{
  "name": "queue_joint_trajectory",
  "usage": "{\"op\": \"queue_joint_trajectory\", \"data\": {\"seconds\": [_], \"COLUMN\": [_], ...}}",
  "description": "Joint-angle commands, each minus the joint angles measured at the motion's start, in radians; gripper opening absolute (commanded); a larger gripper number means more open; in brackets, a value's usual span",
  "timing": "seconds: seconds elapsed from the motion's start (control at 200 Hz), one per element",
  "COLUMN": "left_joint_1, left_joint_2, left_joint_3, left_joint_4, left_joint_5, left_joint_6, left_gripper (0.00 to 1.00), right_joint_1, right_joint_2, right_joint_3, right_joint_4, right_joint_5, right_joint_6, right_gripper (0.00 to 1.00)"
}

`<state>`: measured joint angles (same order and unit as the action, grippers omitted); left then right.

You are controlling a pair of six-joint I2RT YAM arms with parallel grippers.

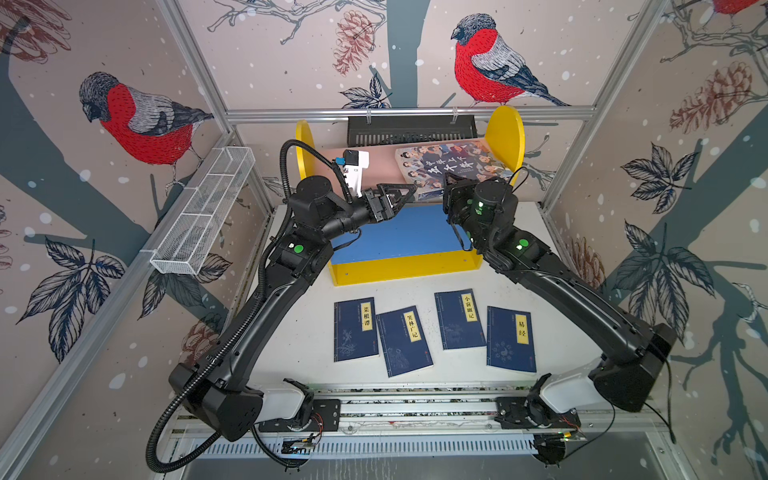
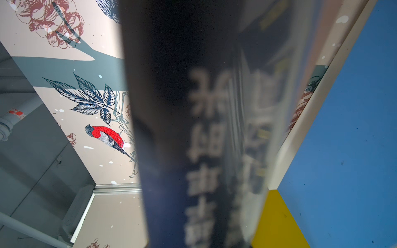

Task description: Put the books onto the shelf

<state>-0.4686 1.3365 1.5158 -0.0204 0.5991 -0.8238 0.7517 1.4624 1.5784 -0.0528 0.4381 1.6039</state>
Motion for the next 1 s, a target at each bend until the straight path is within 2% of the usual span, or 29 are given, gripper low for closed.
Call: {"op": "queue_joint_trajectory", "data": {"seconds": [0.0,0.07,0.235,0.495,0.645,0.996], "left_joint_1": [-0.002,-0.004,-0.015,-0.034,-0.039,-0.042], "left_joint_2": [0.021,0.032,0.056,0.109,0.131,0.165], "left_joint_3": [0.017,0.012,0.007,0.035,0.037,0.085], "left_joint_4": [0.023,0.034,0.062,0.161,0.216,0.218], "left_joint_5": [0.003,0.009,0.025,0.085,0.107,0.084], "left_joint_6": [-0.044,-0.054,-0.088,-0.129,-0.180,-0.178], "left_gripper": [0.79,0.79,0.79,0.78,0.78,0.76], "right_joint_1": [0.001,0.000,-0.005,-0.013,-0.017,-0.031], "right_joint_2": [-0.005,0.000,0.004,-0.004,-0.010,-0.038], "right_joint_3": [0.018,0.023,0.016,0.015,0.014,-0.010], "right_joint_4": [0.136,0.137,0.137,0.110,0.089,0.044], "right_joint_5": [0.002,-0.004,-0.025,-0.045,-0.062,-0.117], "right_joint_6": [0.005,0.004,0.022,0.024,0.027,0.049], "right_gripper": [0.13,0.12,0.29,0.46,0.50,0.59]}}
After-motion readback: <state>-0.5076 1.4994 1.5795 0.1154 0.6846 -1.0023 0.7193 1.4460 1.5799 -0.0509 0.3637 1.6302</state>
